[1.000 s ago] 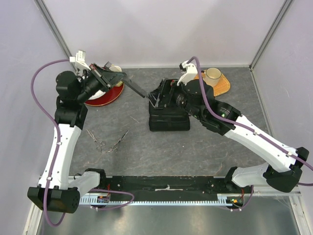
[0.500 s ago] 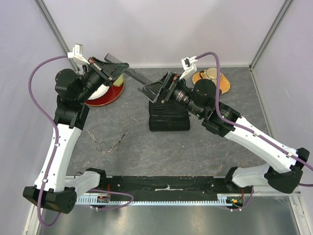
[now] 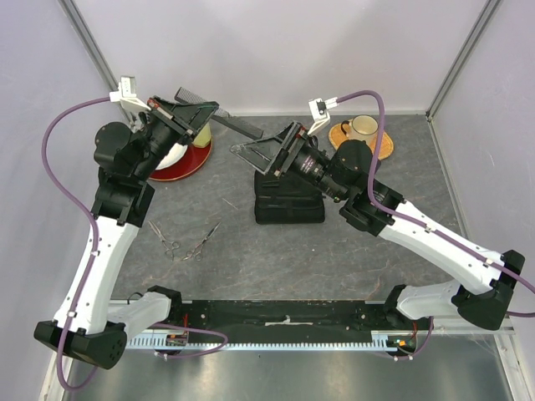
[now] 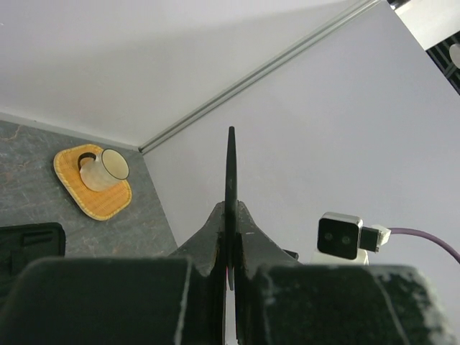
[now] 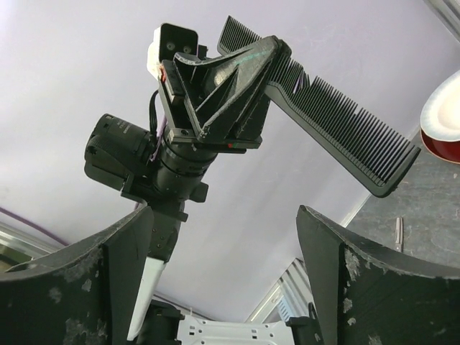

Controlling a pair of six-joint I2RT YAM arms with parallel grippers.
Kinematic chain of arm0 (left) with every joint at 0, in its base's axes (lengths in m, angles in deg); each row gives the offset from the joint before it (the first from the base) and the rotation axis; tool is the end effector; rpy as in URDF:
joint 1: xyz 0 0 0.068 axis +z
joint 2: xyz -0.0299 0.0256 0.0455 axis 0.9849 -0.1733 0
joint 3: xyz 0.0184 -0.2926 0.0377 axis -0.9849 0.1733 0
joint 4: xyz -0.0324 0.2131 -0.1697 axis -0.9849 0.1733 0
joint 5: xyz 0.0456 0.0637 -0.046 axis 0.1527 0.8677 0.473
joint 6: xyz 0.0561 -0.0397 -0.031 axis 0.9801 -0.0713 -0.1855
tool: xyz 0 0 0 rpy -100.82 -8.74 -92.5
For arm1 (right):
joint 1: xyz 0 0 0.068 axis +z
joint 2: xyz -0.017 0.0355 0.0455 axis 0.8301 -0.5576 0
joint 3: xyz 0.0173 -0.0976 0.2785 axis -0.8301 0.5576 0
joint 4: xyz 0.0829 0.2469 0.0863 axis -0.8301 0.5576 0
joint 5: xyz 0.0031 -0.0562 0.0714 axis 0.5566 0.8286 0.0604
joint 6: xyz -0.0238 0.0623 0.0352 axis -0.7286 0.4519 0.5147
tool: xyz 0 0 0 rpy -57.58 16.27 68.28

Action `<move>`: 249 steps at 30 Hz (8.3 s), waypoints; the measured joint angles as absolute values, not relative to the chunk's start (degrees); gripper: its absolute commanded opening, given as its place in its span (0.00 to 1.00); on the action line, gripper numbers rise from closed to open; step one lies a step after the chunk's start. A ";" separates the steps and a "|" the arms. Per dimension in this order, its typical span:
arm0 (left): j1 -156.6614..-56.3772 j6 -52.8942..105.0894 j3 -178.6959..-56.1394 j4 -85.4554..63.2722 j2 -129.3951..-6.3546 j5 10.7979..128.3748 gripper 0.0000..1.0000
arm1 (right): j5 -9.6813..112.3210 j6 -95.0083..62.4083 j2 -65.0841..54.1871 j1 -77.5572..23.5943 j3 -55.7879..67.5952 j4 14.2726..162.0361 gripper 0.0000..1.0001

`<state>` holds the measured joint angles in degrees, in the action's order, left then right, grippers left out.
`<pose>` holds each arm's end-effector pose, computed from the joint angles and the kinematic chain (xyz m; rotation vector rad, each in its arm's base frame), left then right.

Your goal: Sort the hair-cutting tools

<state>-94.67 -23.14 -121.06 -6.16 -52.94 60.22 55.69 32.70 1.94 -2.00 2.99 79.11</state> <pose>0.2306 -0.0801 0.5190 -0.3136 1.4571 -1.2954 0.1880 0.2661 0.5028 -0.0328 1.5441 1.6227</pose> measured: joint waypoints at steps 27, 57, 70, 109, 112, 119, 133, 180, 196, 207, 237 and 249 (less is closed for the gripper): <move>-96.18 -23.23 -124.86 -3.43 -50.88 69.09 0.02 | 63.54 31.36 1.09 -1.19 2.54 77.91 0.93; -96.23 -25.89 -126.00 3.18 -49.26 69.38 0.02 | 51.85 38.58 -8.55 -7.23 -0.87 65.10 0.17; -96.23 -25.17 -123.81 6.08 -47.36 69.66 0.86 | 50.36 40.98 -8.70 -9.32 0.39 68.05 0.00; -101.06 -5.46 -100.14 6.98 -89.48 50.54 0.54 | 33.75 13.05 5.02 -44.21 30.80 115.52 0.05; -101.06 -4.23 -100.14 6.93 -91.47 50.45 0.53 | 33.51 12.06 4.37 -44.99 32.70 115.33 0.05; -101.06 -2.81 -100.14 6.80 -94.46 50.36 0.48 | 33.33 10.51 3.41 -46.24 35.34 112.46 0.05; -101.04 -2.77 -103.55 11.11 -97.68 50.17 0.44 | 31.34 11.19 3.27 -46.59 35.08 107.50 0.05; -100.99 -2.70 -103.79 10.13 -98.25 47.24 0.55 | 27.96 17.27 -26.49 -35.68 33.24 82.48 0.03; -100.99 -2.70 -103.81 10.52 -98.81 47.63 0.45 | 30.65 16.98 -25.69 -34.02 30.53 85.82 0.75; -100.97 -2.70 -104.45 11.11 -99.58 47.11 0.44 | 35.48 13.57 -23.00 -35.01 29.70 92.12 0.74; -99.20 3.44 -100.23 32.66 -81.24 91.13 0.92 | 51.37 8.22 -11.78 -23.64 18.49 109.73 0.72; -98.72 3.20 -96.89 32.62 -83.86 87.89 0.55 | 51.43 8.63 -11.41 -23.57 18.78 109.73 0.72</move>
<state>-98.72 3.20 -96.89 32.62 -83.86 87.89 51.43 8.63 -11.41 -23.57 18.78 109.73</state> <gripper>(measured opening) 0.659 0.723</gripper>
